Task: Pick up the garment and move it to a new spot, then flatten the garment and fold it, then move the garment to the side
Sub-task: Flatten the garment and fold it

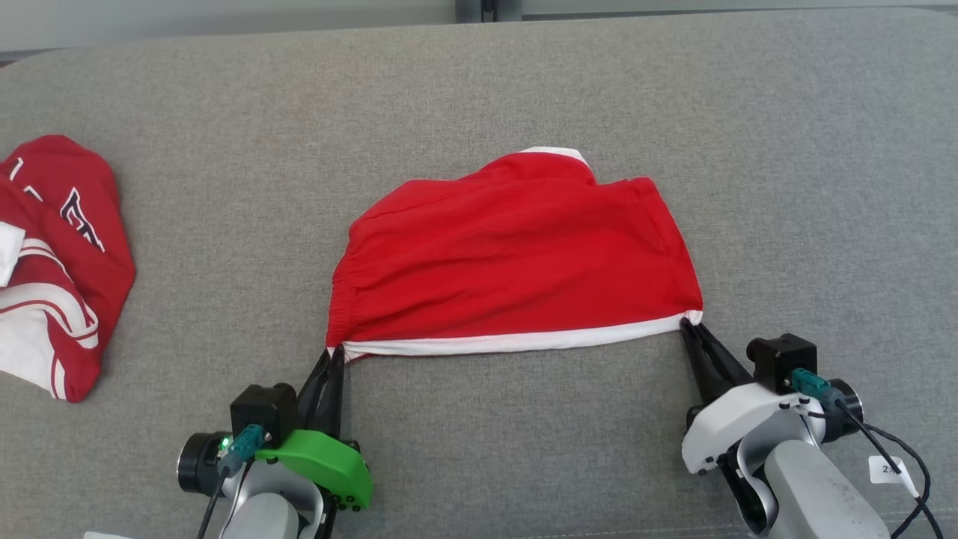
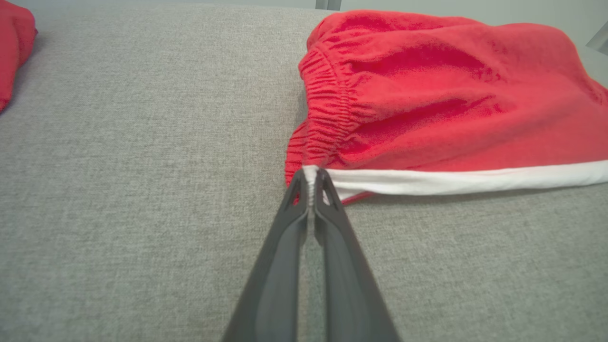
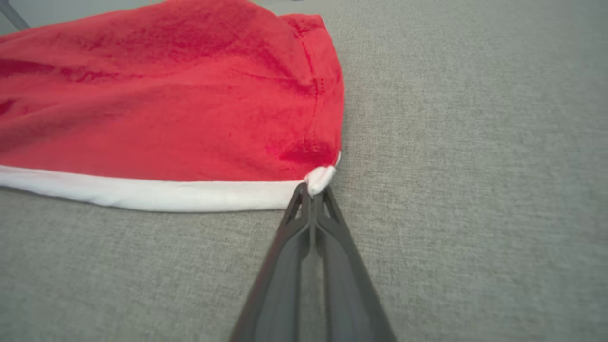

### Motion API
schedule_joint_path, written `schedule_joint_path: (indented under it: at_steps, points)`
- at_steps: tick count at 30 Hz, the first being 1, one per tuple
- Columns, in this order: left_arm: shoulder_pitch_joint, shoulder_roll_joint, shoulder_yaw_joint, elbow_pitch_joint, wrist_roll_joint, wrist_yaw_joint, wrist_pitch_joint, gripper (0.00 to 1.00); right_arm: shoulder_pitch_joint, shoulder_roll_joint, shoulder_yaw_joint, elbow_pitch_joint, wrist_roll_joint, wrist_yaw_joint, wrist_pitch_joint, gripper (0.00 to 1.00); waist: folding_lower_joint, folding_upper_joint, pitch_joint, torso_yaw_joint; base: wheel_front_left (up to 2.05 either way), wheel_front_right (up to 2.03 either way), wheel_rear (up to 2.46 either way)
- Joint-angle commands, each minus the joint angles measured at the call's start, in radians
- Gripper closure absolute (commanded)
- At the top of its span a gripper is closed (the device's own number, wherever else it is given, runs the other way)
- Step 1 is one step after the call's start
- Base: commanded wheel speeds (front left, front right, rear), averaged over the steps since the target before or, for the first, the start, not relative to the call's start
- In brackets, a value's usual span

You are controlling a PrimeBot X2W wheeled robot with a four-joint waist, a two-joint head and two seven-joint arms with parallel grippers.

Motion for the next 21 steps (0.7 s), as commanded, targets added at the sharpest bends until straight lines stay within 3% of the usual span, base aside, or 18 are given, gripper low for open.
schedule_joint_path:
  at_steps: [1,11,15,21]
  points:
    - [0.011,0.005,0.007,0.000,0.000,0.001,0.000,1.00,0.012,-0.005,-0.004,-0.006,0.004,-0.002,-0.003,1.00,0.0000,0.0000,-0.019,-0.003,0.00,0.00,0.00]
    - [-0.023,0.005,0.038,-0.082,0.055,-0.024,0.000,1.00,0.000,0.008,-0.042,-0.140,0.059,-0.002,-0.003,1.00,0.0000,0.0000,-0.126,-0.011,0.00,0.00,0.00]
    - [-0.142,0.042,0.034,-0.097,0.101,-0.048,0.000,1.00,-0.106,-0.016,-0.042,-0.181,0.073,-0.002,-0.003,1.00,0.0000,0.0000,-0.112,-0.014,0.00,0.00,0.00]
    - [-0.459,0.134,-0.051,-0.030,0.143,-0.064,0.000,1.00,-0.398,-0.067,-0.003,-0.158,0.083,-0.002,-0.003,1.00,0.0000,0.0000,-0.002,-0.028,0.00,0.00,0.00]
